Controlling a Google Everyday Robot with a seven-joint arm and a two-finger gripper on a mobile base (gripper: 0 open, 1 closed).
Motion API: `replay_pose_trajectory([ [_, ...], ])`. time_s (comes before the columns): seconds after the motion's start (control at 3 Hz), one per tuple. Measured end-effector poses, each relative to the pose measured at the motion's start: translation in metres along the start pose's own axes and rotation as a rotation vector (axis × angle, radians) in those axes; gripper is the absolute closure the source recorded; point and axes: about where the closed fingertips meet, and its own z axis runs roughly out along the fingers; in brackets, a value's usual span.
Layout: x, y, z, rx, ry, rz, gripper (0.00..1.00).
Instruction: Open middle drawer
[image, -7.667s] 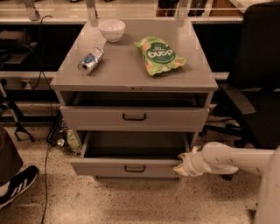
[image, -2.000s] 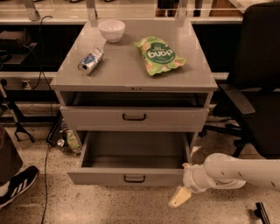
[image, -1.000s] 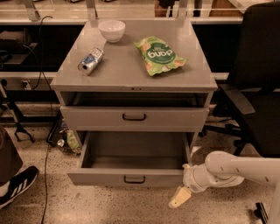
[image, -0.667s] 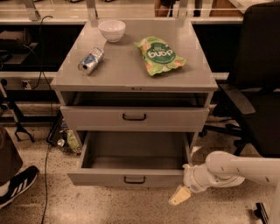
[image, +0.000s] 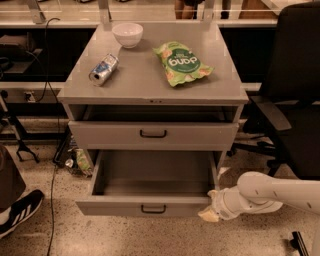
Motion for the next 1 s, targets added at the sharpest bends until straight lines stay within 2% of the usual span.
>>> replay_pose_trajectory([
  [0.33, -0.0006, 0.0002, -0.0012, 0.0, 0.0, 0.0, 0.49],
  [1.0, -0.0013, 0.0004, -0.0024, 0.0, 0.0, 0.0, 0.0],
])
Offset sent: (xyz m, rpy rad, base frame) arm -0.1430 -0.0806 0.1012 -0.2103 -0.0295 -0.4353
